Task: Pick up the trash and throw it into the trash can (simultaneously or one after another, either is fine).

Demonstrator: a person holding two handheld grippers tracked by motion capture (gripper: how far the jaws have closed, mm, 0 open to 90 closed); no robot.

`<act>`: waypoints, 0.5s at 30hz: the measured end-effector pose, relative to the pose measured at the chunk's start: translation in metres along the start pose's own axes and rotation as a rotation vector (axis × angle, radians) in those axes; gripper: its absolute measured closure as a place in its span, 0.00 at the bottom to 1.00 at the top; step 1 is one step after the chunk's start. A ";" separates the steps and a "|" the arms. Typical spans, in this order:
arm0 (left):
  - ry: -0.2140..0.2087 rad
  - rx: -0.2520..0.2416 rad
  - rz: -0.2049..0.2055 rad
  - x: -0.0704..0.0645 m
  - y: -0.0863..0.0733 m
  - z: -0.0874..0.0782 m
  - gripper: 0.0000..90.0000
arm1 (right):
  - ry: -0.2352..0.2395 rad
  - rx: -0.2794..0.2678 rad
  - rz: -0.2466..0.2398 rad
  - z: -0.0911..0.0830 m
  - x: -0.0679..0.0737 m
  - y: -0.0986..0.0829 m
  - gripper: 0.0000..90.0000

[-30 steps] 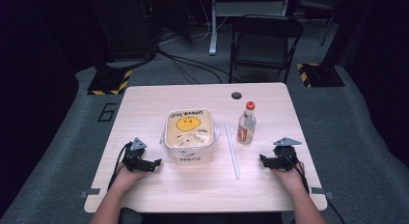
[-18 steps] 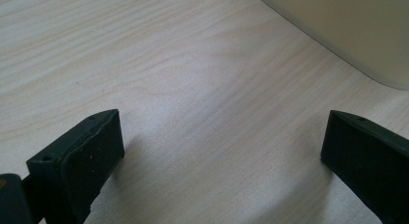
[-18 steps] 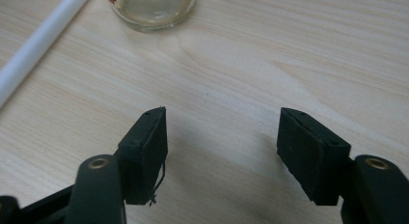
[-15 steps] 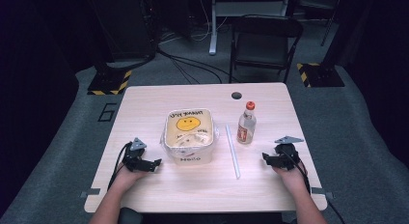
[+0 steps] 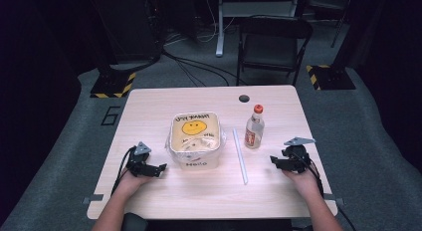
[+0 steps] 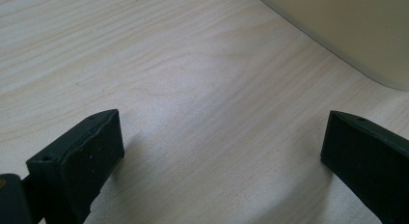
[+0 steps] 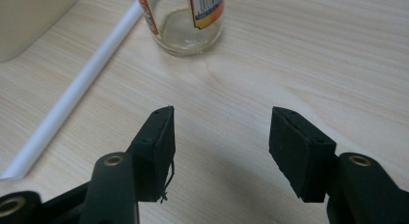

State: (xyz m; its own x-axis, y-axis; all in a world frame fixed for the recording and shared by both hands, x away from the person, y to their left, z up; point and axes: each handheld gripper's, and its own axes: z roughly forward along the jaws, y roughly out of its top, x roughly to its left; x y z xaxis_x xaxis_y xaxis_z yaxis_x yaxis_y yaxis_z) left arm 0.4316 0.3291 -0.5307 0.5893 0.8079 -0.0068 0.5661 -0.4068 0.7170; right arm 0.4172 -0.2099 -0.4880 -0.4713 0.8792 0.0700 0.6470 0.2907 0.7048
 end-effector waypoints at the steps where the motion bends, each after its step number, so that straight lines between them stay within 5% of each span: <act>1: -0.001 0.000 0.002 0.000 0.000 0.000 0.01 | 0.007 -0.005 -0.007 0.000 0.000 0.002 0.47; 15: 0.000 0.000 0.000 0.000 0.000 0.000 0.01 | 0.060 -0.053 -0.005 -0.018 0.006 0.032 0.44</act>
State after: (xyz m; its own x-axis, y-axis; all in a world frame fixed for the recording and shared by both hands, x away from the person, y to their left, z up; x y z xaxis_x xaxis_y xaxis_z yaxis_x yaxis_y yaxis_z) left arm 0.4316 0.3292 -0.5307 0.5898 0.8075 -0.0069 0.5658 -0.4072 0.7170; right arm 0.4246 -0.2022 -0.4518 -0.5105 0.8532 0.1073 0.6124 0.2731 0.7418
